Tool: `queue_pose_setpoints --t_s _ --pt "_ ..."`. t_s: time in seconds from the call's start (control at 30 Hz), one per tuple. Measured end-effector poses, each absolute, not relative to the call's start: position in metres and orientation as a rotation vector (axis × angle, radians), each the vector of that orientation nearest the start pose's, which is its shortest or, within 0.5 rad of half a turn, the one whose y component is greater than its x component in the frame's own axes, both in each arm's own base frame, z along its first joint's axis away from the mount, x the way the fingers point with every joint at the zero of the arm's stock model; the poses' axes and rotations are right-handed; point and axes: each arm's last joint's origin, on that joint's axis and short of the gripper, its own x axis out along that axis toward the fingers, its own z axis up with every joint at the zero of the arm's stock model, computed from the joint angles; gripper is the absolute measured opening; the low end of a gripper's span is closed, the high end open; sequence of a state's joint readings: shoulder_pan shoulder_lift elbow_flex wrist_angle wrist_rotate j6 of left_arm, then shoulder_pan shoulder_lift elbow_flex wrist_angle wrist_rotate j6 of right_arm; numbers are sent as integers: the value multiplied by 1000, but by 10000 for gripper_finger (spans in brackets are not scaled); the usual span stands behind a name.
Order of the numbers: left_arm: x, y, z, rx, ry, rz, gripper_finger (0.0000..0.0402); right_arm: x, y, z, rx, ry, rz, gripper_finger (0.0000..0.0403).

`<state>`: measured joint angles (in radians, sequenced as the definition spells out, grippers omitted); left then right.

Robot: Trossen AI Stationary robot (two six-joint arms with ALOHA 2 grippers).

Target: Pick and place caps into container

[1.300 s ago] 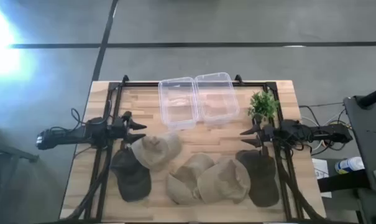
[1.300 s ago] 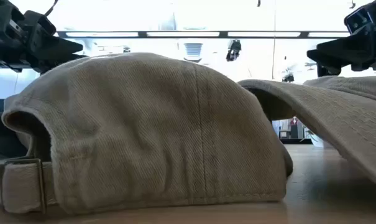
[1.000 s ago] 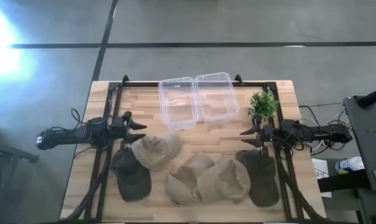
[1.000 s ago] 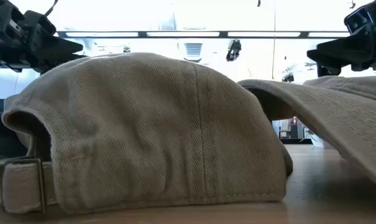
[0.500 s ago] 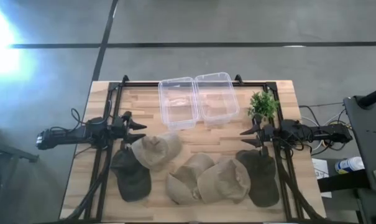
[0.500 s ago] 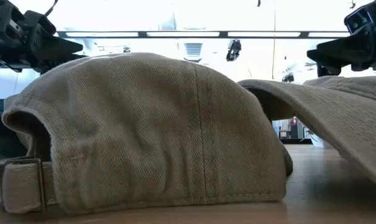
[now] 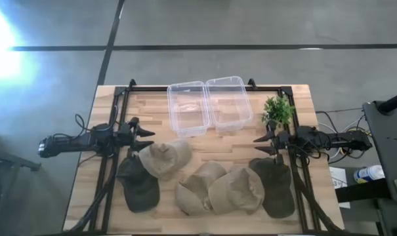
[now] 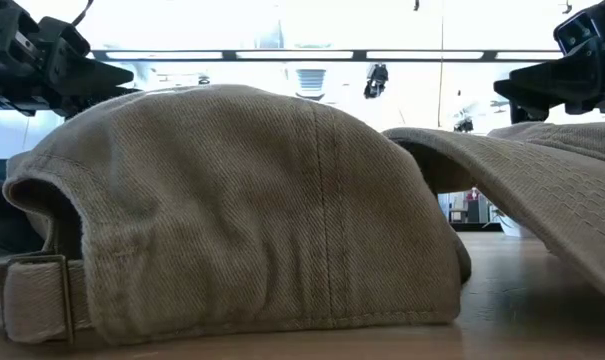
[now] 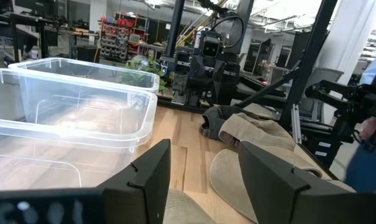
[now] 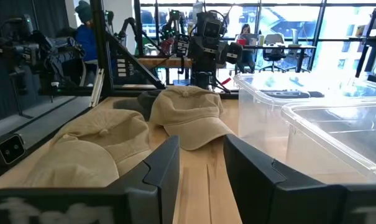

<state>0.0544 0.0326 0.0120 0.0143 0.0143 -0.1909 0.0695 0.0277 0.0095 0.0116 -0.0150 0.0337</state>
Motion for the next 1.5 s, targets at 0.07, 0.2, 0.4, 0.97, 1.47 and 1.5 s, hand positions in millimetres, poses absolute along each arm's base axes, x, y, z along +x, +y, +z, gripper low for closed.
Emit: queue_pose_setpoints --t_s 0.07,0.2,0.4,0.97,1.47,1.5 --pt "99 5 166 -191 2 41 183 99 7 166 68 10 86 121" --pt "99 5 166 -191 2 41 183 98 8 166 514 30 109 121" --pt "99 5 166 -191 2 41 183 99 7 167 968 25 69 121" --pt "99 5 166 -191 2 41 183 99 7 168 1202 36 71 121" --pt "97 6 185 -760 -208 -11 183 115 8 144 1452 262 -137 121" --pt "97 6 188 -836 -235 -24 183 117 8 145 1468 252 -134 121"
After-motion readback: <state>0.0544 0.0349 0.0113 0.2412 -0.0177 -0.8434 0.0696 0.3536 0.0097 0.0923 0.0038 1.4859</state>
